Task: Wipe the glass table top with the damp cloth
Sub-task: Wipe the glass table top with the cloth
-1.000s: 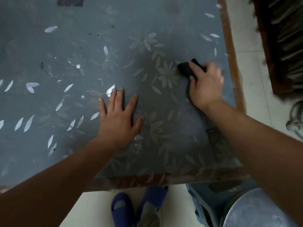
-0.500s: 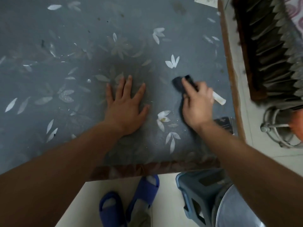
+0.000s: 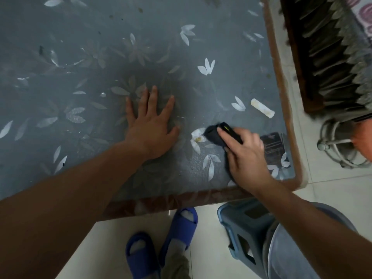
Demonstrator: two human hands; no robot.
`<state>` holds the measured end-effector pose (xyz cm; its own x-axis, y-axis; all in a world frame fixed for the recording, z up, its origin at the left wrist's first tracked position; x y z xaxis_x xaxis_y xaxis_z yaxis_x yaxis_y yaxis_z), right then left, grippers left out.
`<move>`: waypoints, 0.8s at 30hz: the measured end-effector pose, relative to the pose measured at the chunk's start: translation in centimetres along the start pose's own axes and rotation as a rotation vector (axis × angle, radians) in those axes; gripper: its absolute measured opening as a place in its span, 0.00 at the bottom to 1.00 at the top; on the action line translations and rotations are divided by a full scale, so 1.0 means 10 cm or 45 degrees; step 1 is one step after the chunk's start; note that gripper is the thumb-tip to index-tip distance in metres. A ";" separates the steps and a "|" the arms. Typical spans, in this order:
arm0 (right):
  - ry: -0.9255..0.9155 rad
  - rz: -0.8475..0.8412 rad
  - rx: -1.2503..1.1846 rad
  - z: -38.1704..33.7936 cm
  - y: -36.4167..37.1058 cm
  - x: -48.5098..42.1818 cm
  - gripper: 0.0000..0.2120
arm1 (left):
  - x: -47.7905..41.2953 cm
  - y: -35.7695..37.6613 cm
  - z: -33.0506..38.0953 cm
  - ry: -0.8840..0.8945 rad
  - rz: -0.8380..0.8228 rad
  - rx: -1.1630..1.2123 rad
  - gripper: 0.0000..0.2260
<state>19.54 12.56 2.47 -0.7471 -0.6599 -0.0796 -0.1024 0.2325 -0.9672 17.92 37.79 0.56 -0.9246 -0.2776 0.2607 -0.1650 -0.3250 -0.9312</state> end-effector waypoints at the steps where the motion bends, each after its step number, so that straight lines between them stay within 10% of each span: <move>1: 0.027 0.008 0.042 0.14 -0.04 -0.02 0.28 | 0.00 0.00 0.00 0.001 -0.003 0.002 0.33; 5: 0.488 0.187 0.018 0.27 -0.10 -0.15 0.28 | 0.00 -0.01 0.01 -0.006 -0.040 -0.004 0.31; 13: 0.048 0.033 -0.003 -0.55 0.20 -0.26 0.29 | -0.05 -0.07 -0.03 -0.017 -0.130 0.107 0.29; 17: 0.430 0.207 -0.011 -0.15 0.07 -0.56 0.28 | -0.05 -0.07 -0.02 -0.006 -0.148 0.093 0.29; 24: -0.205 -0.034 -0.064 -0.60 0.13 0.01 0.24 | -0.02 -0.06 -0.01 -0.014 -0.129 0.018 0.29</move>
<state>15.39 17.04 2.70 -0.6294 -0.7712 -0.0953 -0.1564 0.2459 -0.9566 18.21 38.12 1.00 -0.8997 -0.2523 0.3562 -0.2525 -0.3649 -0.8962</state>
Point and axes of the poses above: each hand's wrist, its own x-axis away from the middle knuckle, its own y-axis out of the palm, z = x × y, the point moved 4 cm from there along -x, towards the middle knuckle, and after that the axes turned 9 degrees about -y, right-handed, at the moved point
